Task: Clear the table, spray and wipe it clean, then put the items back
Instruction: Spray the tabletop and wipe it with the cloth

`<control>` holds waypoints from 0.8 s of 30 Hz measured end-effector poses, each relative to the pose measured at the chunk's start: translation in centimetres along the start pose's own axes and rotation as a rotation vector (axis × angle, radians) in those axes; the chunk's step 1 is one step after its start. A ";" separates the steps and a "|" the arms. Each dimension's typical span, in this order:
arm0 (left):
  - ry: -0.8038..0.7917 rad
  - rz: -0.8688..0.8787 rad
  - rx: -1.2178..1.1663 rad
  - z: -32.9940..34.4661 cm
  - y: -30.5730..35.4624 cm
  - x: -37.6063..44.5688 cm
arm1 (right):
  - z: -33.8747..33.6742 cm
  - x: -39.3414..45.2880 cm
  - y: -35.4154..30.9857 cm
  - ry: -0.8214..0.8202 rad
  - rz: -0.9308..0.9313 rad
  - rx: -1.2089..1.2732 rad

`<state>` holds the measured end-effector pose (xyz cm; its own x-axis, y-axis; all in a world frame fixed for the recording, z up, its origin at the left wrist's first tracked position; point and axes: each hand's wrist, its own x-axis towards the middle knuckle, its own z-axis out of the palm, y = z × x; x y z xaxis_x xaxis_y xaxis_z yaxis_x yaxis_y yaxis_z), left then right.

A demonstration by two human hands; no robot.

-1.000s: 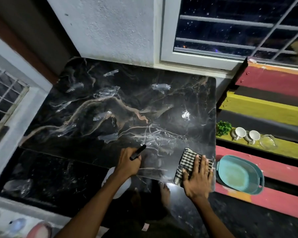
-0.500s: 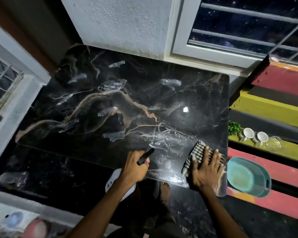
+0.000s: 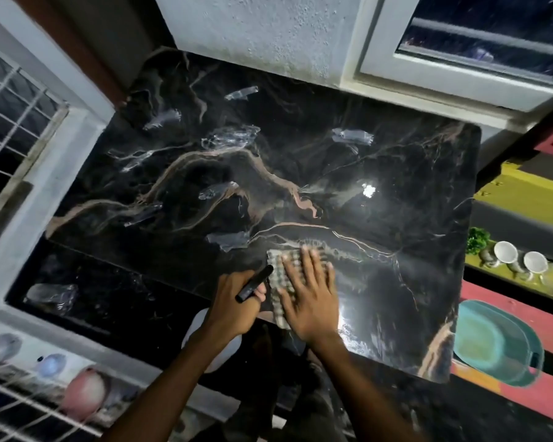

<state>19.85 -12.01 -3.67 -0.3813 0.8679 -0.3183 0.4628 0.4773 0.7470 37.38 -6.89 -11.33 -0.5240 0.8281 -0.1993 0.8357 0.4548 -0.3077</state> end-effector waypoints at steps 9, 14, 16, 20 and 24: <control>0.084 0.003 -0.062 0.1 -0.2 -0.2 | -4.5 6.9 8.8 0.128 0.647 -0.007; 0.066 -0.059 -0.071 -0.3 -0.1 -0.5 | 0.6 7.0 -5.7 -0.006 0.078 -0.086; 0.069 -0.051 -0.100 -0.6 0.2 -0.8 | 2.4 3.1 -8.3 -0.093 -0.140 -0.085; 0.088 -0.011 -0.078 -0.9 -0.2 -1.0 | 1.6 -3.4 -2.3 -0.093 -0.082 -0.016; 0.042 -0.069 -0.123 -0.3 -0.7 -1.6 | -2.2 -6.0 8.9 -0.010 0.293 -0.097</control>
<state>19.92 -13.73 -3.55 -0.4433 0.8260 -0.3482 0.3343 0.5128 0.7907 48.35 -7.08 -10.79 -0.2592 0.9256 -0.2759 0.9631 0.2265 -0.1451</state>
